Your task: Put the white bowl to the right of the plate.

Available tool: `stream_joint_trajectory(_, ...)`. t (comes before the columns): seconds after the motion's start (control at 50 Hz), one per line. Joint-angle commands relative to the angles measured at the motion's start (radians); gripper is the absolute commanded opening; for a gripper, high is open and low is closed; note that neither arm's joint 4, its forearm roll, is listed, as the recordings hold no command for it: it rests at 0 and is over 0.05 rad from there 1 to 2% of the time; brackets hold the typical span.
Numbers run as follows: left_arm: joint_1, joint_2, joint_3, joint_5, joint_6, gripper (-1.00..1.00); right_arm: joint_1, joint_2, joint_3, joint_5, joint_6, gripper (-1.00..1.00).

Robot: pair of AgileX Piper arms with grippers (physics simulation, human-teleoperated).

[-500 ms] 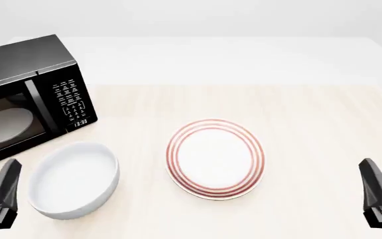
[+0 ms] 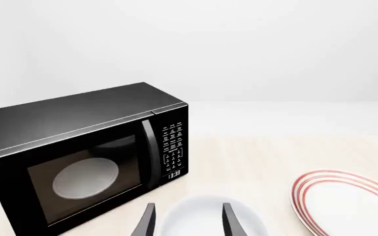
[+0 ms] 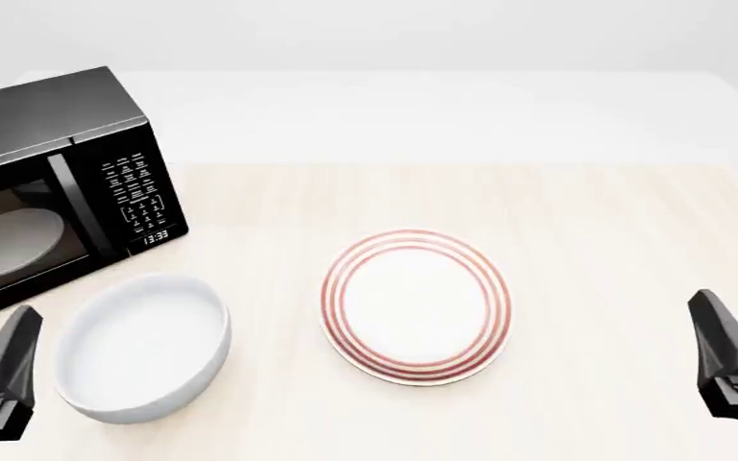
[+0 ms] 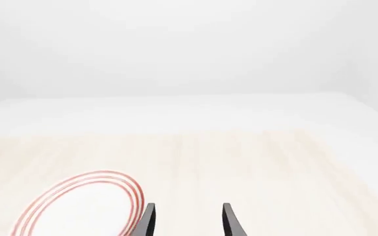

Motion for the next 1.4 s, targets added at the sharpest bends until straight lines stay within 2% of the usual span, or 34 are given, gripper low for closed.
stream_joint_trajectory(0.02,0.000,0.000,0.000,0.000,0.000,1.00,0.037,0.287,-0.081,-0.147,0.000,1.00)
stream_joint_trajectory(0.06,0.000,0.000,0.000,0.000,0.000,1.00,0.041,0.301,-0.094,-0.142,0.003,1.00)
stream_joint_trajectory(0.08,0.000,0.000,0.000,0.000,0.000,1.00,0.057,0.395,-0.134,-0.173,0.001,1.00)
stream_joint_trajectory(0.18,0.000,0.000,0.000,0.000,0.000,1.00,0.115,0.489,-0.223,-0.171,-0.075,1.00)
stream_joint_trajectory(0.22,0.000,0.000,0.000,0.000,0.000,1.00,0.113,0.539,-0.258,-0.172,-0.079,1.00)
stream_joint_trajectory(0.3,0.000,0.000,0.000,0.000,0.000,1.00,0.177,0.649,-0.340,-0.186,-0.087,1.00)
stream_joint_trajectory(0.32,0.000,0.000,0.000,0.000,0.000,1.00,0.178,0.691,-0.367,-0.184,-0.070,1.00)
stream_joint_trajectory(0.44,0.000,0.000,0.000,0.000,0.000,1.00,0.233,0.817,-0.466,-0.188,-0.070,1.00)
stream_joint_trajectory(0.46,0.000,0.000,0.000,0.000,0.000,1.00,0.233,0.834,-0.481,-0.184,-0.064,1.00)
stream_joint_trajectory(0.48,0.000,0.000,0.000,0.000,0.000,1.00,0.249,0.869,-0.508,-0.173,-0.034,1.00)
stream_joint_trajectory(0.5,0.000,0.000,0.000,0.000,0.000,1.00,0.262,0.894,-0.524,-0.170,-0.029,1.00)
stream_joint_trajectory(0.52,0.000,0.000,0.000,0.000,0.000,1.00,0.277,0.931,-0.550,-0.162,-0.048,1.00)
stream_joint_trajectory(0.56,0.000,0.000,0.000,0.000,0.000,1.00,0.283,0.960,-0.578,-0.158,-0.024,1.00)
stream_joint_trajectory(0.6,0.000,0.000,0.000,0.000,0.000,1.00,0.305,0.995,-0.609,-0.161,-0.052,1.00)
stream_joint_trajectory(0.66,0.000,0.000,0.000,0.000,0.000,1.00,0.334,1.062,-0.657,-0.181,-0.057,1.00)
stream_joint_trajectory(0.7,0.000,0.000,0.000,0.000,0.000,1.00,0.343,1.101,-0.685,-0.189,-0.039,1.00)
stream_joint_trajectory(0.78,0.000,0.000,0.000,0.000,0.000,1.00,0.390,1.183,-0.760,-0.171,-0.058,1.00)
stream_joint_trajectory(0.94,0.000,0.000,0.000,0.000,0.000,1.00,0.425,1.277,-0.851,-0.151,-0.066,1.00)
stream_joint_trajectory(1.14,0.000,0.000,0.000,0.000,0.000,1.00,0.481,1.420,-0.994,-0.068,-0.096,1.00)
stream_joint_trajectory(1.32,0.000,0.000,0.000,0.000,0.000,1.00,0.547,1.517,-1.093,-0.021,-0.062,1.00)
stream_joint_trajectory(1.4,0.000,0.000,0.000,0.000,0.000,1.00,0.568,1.548,-1.126,-0.004,-0.064,1.00)
